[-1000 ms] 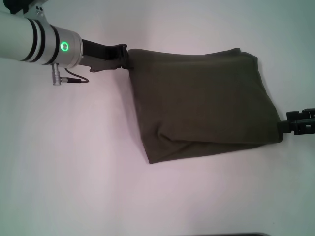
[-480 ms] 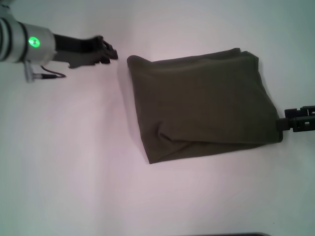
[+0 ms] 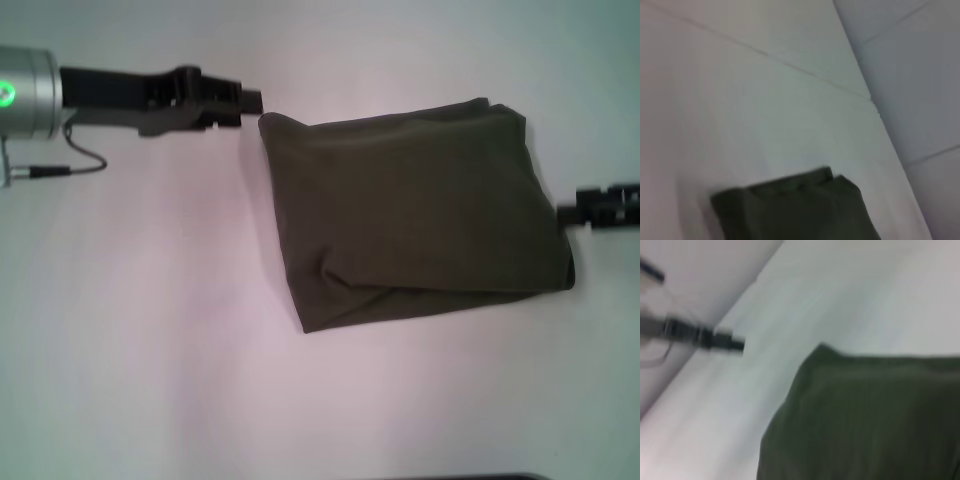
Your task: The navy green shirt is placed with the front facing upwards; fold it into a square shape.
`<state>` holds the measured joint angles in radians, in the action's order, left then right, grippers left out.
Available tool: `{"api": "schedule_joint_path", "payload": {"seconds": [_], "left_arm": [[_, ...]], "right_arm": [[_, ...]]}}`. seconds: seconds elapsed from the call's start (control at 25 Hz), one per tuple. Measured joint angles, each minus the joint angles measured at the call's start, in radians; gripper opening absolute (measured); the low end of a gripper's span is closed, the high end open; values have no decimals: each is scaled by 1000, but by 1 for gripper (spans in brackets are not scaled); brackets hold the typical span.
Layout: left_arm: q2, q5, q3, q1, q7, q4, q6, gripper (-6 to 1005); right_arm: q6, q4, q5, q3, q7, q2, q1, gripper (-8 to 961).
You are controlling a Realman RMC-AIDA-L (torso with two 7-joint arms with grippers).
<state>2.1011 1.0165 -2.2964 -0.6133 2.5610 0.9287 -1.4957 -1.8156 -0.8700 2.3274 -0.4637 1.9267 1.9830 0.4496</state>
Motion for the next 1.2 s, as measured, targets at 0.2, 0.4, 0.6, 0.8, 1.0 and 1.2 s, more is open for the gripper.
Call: {"api": "schedule_joint_path", "payload": {"seconds": [0.2, 0.4, 0.6, 0.8, 1.0, 1.2], "left_arm": [[-14, 1, -16, 21, 2, -25, -48, 417], [-20, -18, -16, 49, -16, -43, -59, 602], [-15, -32, -14, 74, -22, -66, -46, 697], [-5, -34, 0, 78, -37, -90, -71, 710], [15, -37, 53, 89, -35, -95, -60, 711], [34, -61, 75, 77, -12, -136, 2, 710]], "right_arm": [[-2, 0, -41, 75, 59, -4, 55, 839], [-1, 0, -66, 75, 98, -6, 69, 839], [1, 2, -67, 78, 115, -10, 58, 839], [1, 2, -68, 79, 120, -15, 50, 839], [4, 15, -63, 75, 121, -15, 49, 839], [4, 26, -64, 76, 121, -15, 49, 838]]}}
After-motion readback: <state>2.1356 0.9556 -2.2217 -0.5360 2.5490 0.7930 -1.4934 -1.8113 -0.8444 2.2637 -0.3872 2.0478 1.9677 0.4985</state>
